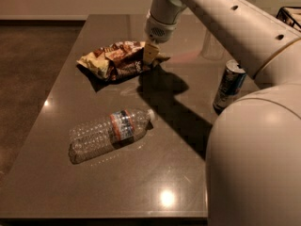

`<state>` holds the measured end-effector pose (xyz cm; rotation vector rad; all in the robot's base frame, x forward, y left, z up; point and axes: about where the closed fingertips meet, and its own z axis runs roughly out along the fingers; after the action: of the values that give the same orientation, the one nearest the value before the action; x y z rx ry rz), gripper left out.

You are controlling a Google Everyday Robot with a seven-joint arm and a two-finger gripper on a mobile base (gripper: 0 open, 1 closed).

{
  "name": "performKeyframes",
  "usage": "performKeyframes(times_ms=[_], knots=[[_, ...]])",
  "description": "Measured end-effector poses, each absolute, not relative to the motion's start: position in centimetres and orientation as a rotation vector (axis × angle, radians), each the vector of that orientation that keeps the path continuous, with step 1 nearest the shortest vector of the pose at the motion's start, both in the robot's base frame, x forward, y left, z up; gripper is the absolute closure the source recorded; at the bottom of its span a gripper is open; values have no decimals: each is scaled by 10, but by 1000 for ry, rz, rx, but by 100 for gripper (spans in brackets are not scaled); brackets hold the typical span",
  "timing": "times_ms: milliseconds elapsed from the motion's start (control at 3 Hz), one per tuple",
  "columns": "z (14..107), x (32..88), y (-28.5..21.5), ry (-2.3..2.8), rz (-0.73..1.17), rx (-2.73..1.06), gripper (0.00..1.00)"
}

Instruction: Move brown chip bag near water bottle

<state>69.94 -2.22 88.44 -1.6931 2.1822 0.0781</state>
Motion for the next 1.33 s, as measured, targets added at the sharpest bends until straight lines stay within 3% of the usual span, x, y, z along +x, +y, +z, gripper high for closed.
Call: performKeyframes(times_ms=[333, 667, 1333], knots=[[897, 678, -23, 2132, 89, -1733, 84], [904, 643, -33, 2090, 90, -1792, 100], [914, 564, -44, 2012, 152, -1908, 100]])
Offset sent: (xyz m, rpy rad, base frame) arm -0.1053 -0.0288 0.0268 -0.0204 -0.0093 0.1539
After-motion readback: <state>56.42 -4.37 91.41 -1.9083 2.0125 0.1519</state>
